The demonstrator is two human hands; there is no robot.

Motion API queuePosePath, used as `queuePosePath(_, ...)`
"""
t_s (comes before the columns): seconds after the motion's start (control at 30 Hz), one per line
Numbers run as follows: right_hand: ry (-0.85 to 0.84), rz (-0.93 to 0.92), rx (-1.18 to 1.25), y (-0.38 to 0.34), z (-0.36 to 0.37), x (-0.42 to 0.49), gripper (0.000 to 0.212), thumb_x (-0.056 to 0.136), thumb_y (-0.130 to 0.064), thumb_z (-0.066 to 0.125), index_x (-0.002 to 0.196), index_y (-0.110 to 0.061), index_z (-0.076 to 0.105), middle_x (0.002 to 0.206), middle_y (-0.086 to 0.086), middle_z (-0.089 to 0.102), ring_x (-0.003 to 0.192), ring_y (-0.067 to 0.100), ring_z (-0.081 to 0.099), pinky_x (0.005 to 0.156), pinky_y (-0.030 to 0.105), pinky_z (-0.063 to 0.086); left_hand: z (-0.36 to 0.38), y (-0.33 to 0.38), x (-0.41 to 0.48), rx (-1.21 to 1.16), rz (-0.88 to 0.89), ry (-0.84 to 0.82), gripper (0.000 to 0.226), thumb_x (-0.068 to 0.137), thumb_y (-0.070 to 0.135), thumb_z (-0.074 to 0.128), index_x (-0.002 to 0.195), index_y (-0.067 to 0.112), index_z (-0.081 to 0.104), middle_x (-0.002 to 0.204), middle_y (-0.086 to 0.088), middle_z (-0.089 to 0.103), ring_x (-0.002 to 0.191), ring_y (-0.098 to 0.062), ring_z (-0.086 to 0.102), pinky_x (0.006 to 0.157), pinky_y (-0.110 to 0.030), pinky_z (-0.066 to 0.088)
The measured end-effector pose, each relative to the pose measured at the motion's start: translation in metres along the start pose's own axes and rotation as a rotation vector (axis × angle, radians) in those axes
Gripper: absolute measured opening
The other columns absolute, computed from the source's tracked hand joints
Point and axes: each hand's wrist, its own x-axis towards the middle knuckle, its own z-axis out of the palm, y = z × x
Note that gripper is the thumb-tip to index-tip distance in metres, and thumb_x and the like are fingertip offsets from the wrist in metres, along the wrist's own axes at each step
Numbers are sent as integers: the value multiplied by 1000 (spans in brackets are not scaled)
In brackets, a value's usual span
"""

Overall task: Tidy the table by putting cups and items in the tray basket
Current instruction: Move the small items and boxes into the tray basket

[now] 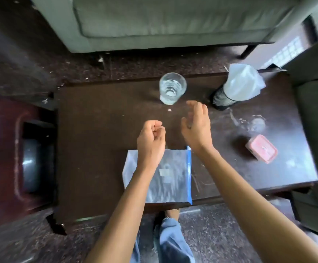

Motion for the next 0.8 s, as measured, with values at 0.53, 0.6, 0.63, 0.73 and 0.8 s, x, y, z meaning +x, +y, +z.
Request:
queuePosePath(0.53, 13, 558, -549, 189, -116, -43, 98, 67, 13, 61, 149, -25, 23, 156, 17, 15, 142, 40, 14, 116, 52, 17, 127, 3, -42, 160, -44, -237, 16, 94, 18, 49, 107, 17, 59, 96, 12, 59, 82, 9, 54, 75, -11, 41)
queuePosePath(0.6, -15, 490, -585, 189, -114, -43, 86, 67, 9, 60, 144, -17, 31, 142, 18, 37, 132, 41, 28, 110, 53, 25, 125, 3, -39, 162, -46, -226, 15, 94, 18, 49, 106, 17, 59, 96, 13, 59, 83, 8, 55, 74, -10, 41)
queuePosePath(0.63, -38, 450, -611, 185, -111, -42, 80, 68, 6, 60, 142, -14, 34, 136, 18, 42, 126, 41, 34, 106, 53, 29, 122, 4, -36, 157, -48, -216, 16, 94, 17, 49, 106, 17, 59, 97, 12, 59, 83, 8, 55, 74, -9, 41)
queuePosePath(0.73, -151, 329, -610, 166, -98, -35, 76, 72, -9, 71, 140, -13, 37, 132, 16, 47, 117, 39, 41, 94, 51, 37, 112, 7, -28, 128, -56, -176, 18, 93, 15, 49, 107, 14, 61, 98, 8, 62, 84, 3, 57, 81, -17, 45)
queuePosePath(0.8, -195, 185, -532, 144, -86, -28, 78, 69, -17, 76, 138, -15, 41, 130, 13, 52, 112, 38, 46, 89, 48, 41, 99, 9, -21, 110, -54, -151, 19, 93, 15, 49, 107, 13, 61, 98, 7, 63, 84, 0, 58, 82, -18, 44)
